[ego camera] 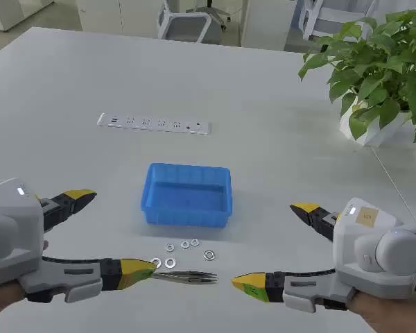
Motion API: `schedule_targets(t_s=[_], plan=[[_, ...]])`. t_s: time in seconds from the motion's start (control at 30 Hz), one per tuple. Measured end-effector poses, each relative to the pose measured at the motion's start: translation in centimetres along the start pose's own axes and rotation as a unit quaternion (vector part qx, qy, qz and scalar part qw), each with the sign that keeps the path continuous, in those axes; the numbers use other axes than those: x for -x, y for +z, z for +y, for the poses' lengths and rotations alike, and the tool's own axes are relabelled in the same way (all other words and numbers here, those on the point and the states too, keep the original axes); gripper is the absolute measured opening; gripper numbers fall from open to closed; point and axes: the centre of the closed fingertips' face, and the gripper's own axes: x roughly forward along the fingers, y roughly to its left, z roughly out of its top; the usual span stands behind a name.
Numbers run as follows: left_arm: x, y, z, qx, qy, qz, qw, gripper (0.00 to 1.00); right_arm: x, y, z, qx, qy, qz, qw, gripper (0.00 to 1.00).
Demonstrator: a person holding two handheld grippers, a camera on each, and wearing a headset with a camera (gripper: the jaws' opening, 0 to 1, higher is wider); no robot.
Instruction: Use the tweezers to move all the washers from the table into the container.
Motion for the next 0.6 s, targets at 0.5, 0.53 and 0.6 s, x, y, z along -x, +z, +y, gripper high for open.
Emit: schedule_targets(t_s=[0.5,0.53,0.6], plan=[[-0.04,0.17,0.13,-0.002,-0.001,-0.003,1.0,0.99,-0.11,0.27,-0.17,0.002,-0.003,-0.002,1.0,1.0],[-0.03,0.16,0.15,-0.003,0.0,-0.002,1.0,0.99,-0.13,0.28,-0.14,0.001,-0.003,-0.001,1.0,1.0],[0.0,0.18,0.15,-0.003,0.0,-0.002,1.0,0.99,-0.11,0.28,-0.16,0.002,-0.004,-0.001,1.0,1.0]])
